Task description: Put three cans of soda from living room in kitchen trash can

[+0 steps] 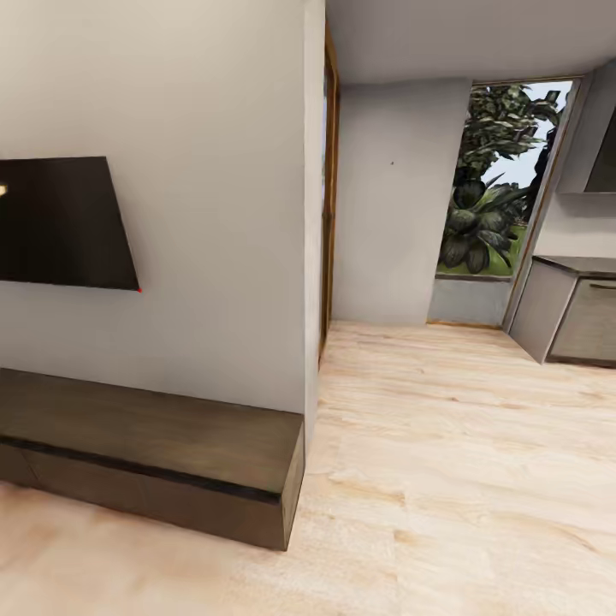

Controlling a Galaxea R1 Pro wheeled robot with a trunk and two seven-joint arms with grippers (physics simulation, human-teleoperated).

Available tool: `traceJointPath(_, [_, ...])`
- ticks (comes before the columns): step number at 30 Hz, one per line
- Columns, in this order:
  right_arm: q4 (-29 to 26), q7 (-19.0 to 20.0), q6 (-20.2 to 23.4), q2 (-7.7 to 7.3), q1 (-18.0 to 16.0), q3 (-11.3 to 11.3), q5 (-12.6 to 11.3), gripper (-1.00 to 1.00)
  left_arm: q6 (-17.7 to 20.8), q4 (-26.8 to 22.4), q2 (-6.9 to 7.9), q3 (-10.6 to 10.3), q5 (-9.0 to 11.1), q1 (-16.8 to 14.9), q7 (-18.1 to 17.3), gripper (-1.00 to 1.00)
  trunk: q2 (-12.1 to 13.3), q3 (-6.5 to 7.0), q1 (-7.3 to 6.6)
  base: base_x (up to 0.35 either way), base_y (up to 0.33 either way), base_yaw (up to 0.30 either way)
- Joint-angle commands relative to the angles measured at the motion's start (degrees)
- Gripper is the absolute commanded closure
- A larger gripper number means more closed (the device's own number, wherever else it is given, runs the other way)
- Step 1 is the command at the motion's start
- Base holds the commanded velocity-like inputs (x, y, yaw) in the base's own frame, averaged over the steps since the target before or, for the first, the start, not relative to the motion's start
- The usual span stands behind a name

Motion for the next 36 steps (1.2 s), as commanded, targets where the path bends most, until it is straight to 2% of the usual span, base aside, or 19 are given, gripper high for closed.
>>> traceJointPath(1, [0.0,0.1,-0.24,0.0,0.08,0.31,0.16,-1.0,0.08,-0.31,0.32,-0.08,0.0,0.07,0.08,-1.0,0.01,0.0,0.0,0.0,0.0,0.0])
traceJointPath(10, [-0.08,0.09,-0.24,0.25,0.13,0.29,0.22,-1.0,0.08,-1.86,0.35,-0.08,0.0,0.07,0.08,-1.0,0.01,0.0,0.0,0.0,0.0,0.0])
traceJointPath(36, [-0.09,-0.17,-0.2,0.25,0.16,0.27,-0.28,-1.0,0.08,-1.99,0.35,-0.08,0.0,0.07,0.08,-1.0,0.01,0.0,0.0,0.0,0.0,0.0])
